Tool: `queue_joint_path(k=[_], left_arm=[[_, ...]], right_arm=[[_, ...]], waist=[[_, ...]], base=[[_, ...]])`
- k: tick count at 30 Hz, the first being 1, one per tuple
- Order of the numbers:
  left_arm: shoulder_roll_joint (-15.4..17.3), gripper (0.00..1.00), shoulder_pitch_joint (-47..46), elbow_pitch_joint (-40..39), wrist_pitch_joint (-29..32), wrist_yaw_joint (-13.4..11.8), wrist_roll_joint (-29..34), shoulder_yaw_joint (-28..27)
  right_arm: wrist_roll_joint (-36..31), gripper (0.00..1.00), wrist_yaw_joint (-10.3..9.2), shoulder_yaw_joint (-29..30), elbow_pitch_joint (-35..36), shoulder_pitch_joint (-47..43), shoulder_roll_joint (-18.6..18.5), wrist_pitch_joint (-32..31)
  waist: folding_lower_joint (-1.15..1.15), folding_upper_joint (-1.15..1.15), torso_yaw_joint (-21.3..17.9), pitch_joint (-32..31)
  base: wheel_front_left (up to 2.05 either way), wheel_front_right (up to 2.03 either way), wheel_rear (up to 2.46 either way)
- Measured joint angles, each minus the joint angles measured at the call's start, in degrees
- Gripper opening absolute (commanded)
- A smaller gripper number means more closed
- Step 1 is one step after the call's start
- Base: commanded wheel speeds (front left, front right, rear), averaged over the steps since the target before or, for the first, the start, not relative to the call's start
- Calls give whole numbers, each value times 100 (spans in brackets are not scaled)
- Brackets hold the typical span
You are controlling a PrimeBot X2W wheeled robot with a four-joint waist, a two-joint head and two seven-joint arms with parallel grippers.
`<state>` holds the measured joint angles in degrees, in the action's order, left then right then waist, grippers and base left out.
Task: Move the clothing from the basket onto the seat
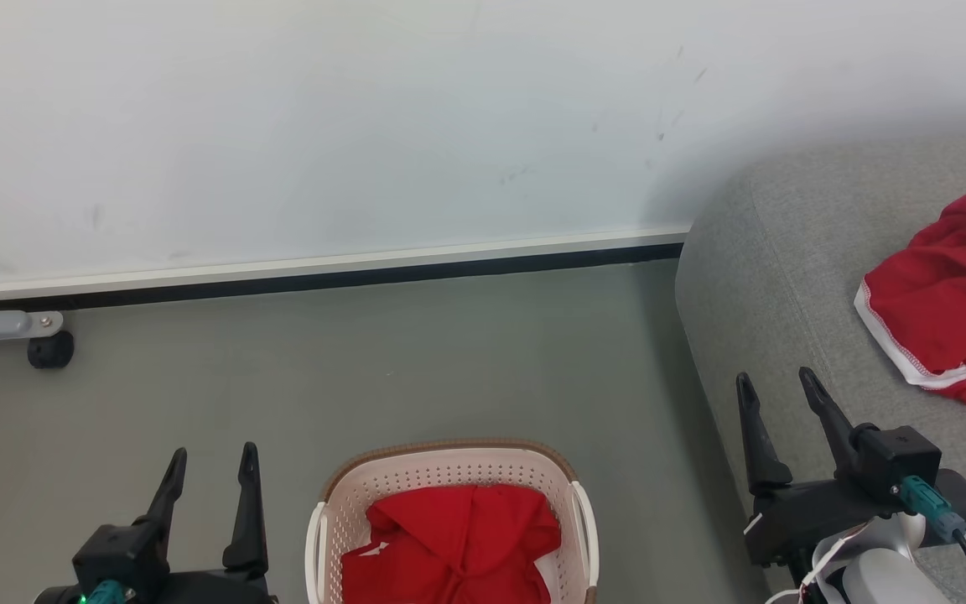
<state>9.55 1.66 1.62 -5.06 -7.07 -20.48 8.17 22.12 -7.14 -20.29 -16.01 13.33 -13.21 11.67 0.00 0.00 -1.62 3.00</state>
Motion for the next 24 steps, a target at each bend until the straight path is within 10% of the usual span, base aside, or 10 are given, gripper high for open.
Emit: queue_joint_path(k=[24], left_arm=[[-168, 100, -684, 96, 142, 59, 119, 338]], right_arm=[[-312, 100, -1, 145, 998, 331, 40, -233]], waist=[[1, 0, -106, 969]], base=[[0, 0, 0]])
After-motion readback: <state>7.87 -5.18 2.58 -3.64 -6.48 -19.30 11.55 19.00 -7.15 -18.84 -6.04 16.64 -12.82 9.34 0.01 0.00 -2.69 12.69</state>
